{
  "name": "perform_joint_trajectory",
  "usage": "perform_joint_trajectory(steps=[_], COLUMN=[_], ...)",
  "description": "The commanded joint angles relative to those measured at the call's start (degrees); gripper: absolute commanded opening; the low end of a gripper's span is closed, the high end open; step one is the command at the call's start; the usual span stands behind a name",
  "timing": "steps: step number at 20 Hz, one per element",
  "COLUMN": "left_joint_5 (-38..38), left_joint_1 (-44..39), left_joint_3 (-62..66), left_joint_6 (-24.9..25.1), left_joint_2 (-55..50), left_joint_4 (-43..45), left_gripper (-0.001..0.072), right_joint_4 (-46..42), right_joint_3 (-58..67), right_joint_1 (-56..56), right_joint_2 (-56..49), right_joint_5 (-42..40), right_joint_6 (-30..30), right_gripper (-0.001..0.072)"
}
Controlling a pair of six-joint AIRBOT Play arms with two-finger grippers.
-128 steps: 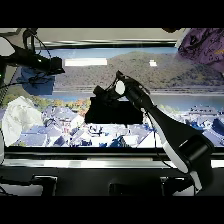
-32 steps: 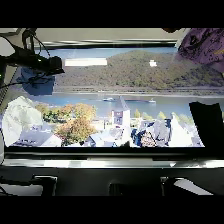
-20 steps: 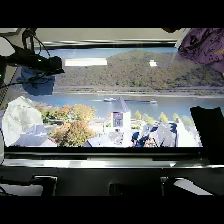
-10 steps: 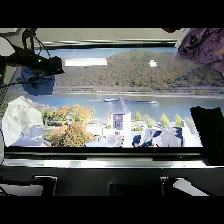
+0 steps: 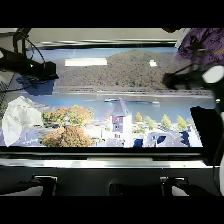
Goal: Fold the clothes and pants, and hang the long-sleeved shirts on hangers.
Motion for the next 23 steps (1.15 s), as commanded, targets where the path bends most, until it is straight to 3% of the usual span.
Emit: perform_joint_trajectory(steps=[1,5,23], left_joint_5=[0.94,2.25,0.15], left_joint_1=[-2.05,-2.40,-2.40], left_joint_3=[-8.22,-10.10,-10.12], left_joint_6=[-0.07,-0.09,-0.07], left_joint_2=[7.67,11.23,11.17], left_joint_4=[5.66,6.01,5.99], left_gripper=[0.0018,0.0019,0.0020], right_joint_4=[-6.62,-6.84,-6.47], right_joint_3=[0.15,0.15,0.15], right_joint_1=[15.47,21.31,21.24], right_joint_2=[0.04,0.04,0.04], right_joint_5=[4.13,2.43,3.43], right_joint_6=[0.63,0.68,0.83], right_gripper=[0.0033,0.0033,0.0034])
